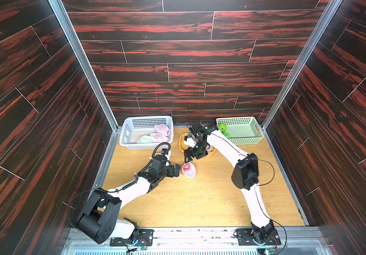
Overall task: Remove foam nets from apples
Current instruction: Remove the foam net from the apple.
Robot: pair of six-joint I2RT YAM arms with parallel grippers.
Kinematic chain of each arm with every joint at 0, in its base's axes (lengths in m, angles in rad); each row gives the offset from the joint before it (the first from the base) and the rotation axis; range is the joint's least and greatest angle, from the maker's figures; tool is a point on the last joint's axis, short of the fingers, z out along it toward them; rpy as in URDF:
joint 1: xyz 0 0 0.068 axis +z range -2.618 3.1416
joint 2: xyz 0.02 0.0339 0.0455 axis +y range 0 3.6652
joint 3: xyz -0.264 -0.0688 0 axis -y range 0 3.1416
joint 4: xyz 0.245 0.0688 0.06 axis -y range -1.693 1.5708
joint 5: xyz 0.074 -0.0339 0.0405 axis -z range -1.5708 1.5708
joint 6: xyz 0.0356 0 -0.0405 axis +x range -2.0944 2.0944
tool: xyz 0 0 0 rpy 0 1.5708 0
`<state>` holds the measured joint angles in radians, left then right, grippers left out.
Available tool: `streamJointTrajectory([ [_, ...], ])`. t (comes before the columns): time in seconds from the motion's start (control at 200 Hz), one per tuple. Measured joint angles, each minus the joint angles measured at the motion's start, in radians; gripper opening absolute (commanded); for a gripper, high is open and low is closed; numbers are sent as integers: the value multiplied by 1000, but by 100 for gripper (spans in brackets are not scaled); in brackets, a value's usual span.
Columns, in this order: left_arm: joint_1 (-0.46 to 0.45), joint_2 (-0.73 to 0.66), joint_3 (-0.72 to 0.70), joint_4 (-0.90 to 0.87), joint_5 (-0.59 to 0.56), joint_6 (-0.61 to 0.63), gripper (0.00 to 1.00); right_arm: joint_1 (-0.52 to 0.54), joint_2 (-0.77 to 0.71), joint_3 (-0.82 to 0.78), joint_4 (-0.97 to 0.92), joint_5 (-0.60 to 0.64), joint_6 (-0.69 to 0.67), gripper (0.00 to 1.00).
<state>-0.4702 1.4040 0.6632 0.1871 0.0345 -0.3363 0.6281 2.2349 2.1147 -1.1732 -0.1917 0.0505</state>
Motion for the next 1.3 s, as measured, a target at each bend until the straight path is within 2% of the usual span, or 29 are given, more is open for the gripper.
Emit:
streamJointTrajectory([
  [0.05, 0, -8, -1, 1, 0, 0, 100, -4, -90, -155, 114, -6, -7, 92],
  [0.125, 0, -22, -3, 6, 1, 4, 100, -13, -256, -419, 320, -19, -20, 99],
  [0.301, 0, -26, -6, 15, 14, 11, 100, -52, -644, -1046, 970, -157, -16, 99],
  [0.381, 0, -26, -7, 17, 18, 11, 100, -65, -700, -1217, 1220, -217, -23, 99],
  [0.526, 0, -24, -6, 19, 26, 16, 100, -61, -681, -1419, 1591, -284, -34, 99],
  [0.666, 0, -24, -3, 16, 25, 22, 100, -61, -613, -1489, 1841, -320, -42, 99],
  [0.837, 0, -29, -2, 16, 39, 29, 100, -54, -549, -1476, 1968, -311, -71, 99],
  [1.303, 0, -64, -7, 24, 36, 49, 100, -43, -407, -1376, 1971, -264, -140, 99],
])
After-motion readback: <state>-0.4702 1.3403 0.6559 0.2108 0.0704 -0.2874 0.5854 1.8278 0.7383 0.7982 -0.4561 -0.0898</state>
